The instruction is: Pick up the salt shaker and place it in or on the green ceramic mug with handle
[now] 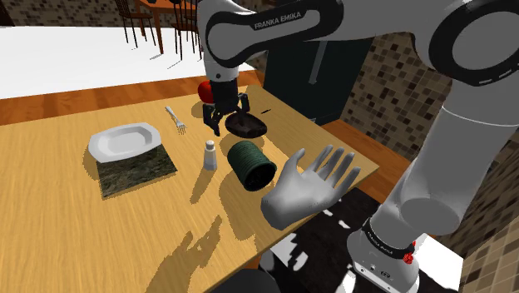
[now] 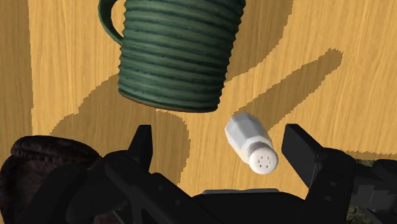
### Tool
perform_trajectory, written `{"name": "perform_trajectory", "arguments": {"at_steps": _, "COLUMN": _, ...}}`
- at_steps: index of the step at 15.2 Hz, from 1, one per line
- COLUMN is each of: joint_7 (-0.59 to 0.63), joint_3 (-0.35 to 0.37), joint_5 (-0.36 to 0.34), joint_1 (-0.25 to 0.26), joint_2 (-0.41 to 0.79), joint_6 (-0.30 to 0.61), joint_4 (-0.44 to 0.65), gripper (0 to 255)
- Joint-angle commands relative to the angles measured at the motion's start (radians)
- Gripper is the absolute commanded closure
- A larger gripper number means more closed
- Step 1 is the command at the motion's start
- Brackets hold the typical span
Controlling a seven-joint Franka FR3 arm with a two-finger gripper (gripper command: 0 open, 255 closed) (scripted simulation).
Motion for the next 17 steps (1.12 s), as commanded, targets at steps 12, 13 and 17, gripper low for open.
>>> {"name": "perform_trajectory", "arguments": {"at_steps": 12, "joint_7": 0.122, "joint_3": -0.006, "joint_5": -0.097, "joint_1": 0.090, "joint_2": 0.371, "joint_6": -0.033, "joint_4": 0.316, "gripper": 0}}
{"name": "perform_trajectory", "arguments": {"at_steps": 13, "joint_7": 0.122, "joint_3": -0.006, "joint_5": -0.097, "joint_1": 0.089, "joint_2": 0.370, "joint_6": -0.019, "joint_4": 0.302, "gripper": 0}}
{"name": "perform_trajectory", "arguments": {"at_steps": 17, "joint_7": 0.123, "joint_3": -0.007, "joint_5": -0.098, "joint_1": 0.087, "joint_2": 0.370, "joint_6": 0.002, "joint_4": 0.280, "gripper": 0}}
